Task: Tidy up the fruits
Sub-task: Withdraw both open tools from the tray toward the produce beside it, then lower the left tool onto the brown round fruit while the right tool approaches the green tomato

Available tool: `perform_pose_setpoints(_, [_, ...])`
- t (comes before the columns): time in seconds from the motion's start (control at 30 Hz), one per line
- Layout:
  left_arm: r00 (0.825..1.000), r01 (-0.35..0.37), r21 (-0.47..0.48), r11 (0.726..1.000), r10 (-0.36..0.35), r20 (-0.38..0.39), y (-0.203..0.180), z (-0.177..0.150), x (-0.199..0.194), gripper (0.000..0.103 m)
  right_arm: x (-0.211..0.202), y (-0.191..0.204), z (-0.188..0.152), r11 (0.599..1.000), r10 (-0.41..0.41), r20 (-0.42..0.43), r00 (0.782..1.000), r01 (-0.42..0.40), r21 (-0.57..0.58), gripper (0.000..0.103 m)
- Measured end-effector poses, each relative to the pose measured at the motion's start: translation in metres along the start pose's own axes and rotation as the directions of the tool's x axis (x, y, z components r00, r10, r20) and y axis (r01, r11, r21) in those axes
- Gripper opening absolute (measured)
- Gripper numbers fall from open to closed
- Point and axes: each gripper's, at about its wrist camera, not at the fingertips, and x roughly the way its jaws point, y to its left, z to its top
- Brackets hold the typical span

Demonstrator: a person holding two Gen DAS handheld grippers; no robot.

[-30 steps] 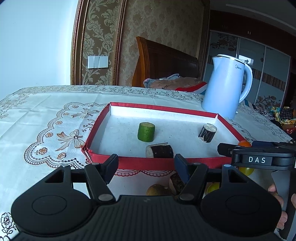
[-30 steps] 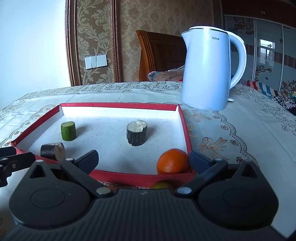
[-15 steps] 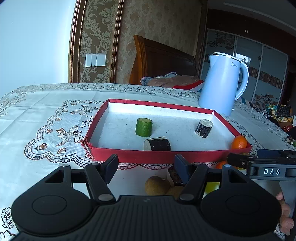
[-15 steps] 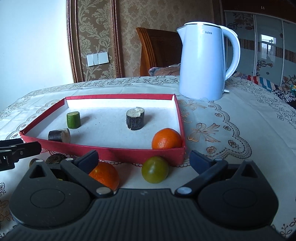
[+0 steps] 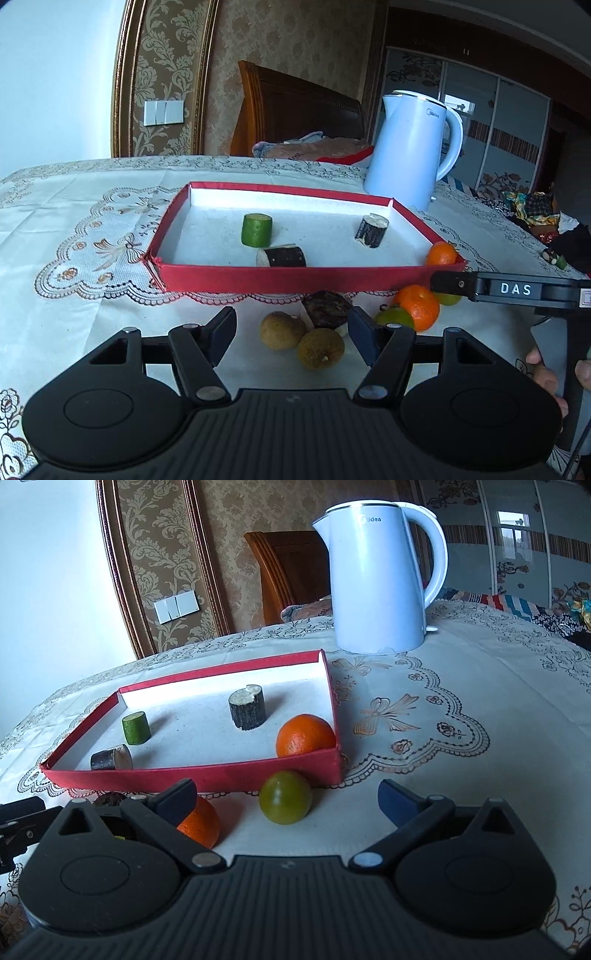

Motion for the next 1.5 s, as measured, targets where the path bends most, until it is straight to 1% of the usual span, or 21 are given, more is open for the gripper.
perform_pose_setpoints(0.1, [0.998,0.044,0.008,0.999,-0.044,-0.038,-0.004,-0.005,-0.002,0.066,0.001,0.000,0.000,1.000,-0.003,-0.004,1.000,0.003,0.001,0.103])
perform_pose_setpoints(0.27, [0.997,0.052,0.013,0.999,-0.051,-0.051,-0.009,-0.007,-0.003,0.066,0.000,0.000,0.000,1.000,-0.010,-0.002,1.000,0.010,0.004,0.103])
perform_pose_setpoints(0.47, [0.997,0.025,0.011,1.000,-0.024,-0.074,-0.012,-0.007,0.001,0.066,0.000,0.002,0.000,1.000,-0.020,-0.002,1.000,0.020,-0.005,0.103])
perform_pose_setpoints(0.67, [0.996,-0.024,0.010,1.000,0.025,-0.087,-0.017,-0.008,0.004,0.066,0.000,0.004,0.000,0.999,-0.030,-0.002,1.000,0.030,-0.017,0.103])
perform_pose_setpoints(0.83, [0.994,-0.039,0.018,0.999,0.040,-0.100,-0.027,-0.011,0.005,0.066,0.000,0.004,0.000,0.999,-0.031,-0.003,1.000,0.031,-0.016,0.103])
perform_pose_setpoints(0.9, [0.994,-0.033,0.021,0.999,0.035,-0.104,-0.031,-0.012,0.005,0.066,0.000,0.003,0.000,0.999,-0.033,-0.001,0.999,0.033,-0.015,0.103])
perform_pose_setpoints(1.07, [0.993,-0.046,0.032,0.998,0.049,-0.105,-0.039,-0.012,0.007,0.066,-0.002,0.001,0.000,0.999,-0.034,0.007,0.999,0.034,-0.003,0.103])
perform_pose_setpoints(1.23, [0.993,-0.048,0.006,0.999,0.049,-0.108,-0.038,-0.008,0.013,0.066,-0.002,0.001,0.000,0.999,-0.036,0.006,0.999,0.036,-0.006,0.103])
perform_pose_setpoints(1.33, [0.993,-0.034,-0.002,0.999,0.033,-0.114,-0.038,-0.006,0.015,0.066,-0.001,0.001,0.000,0.999,-0.035,0.006,0.999,0.035,-0.002,0.103])
perform_pose_setpoints(1.5, [0.993,-0.034,0.036,0.999,0.038,-0.110,-0.043,-0.010,0.015,0.066,-0.002,0.000,0.000,0.999,-0.036,0.008,0.999,0.036,0.006,0.103])
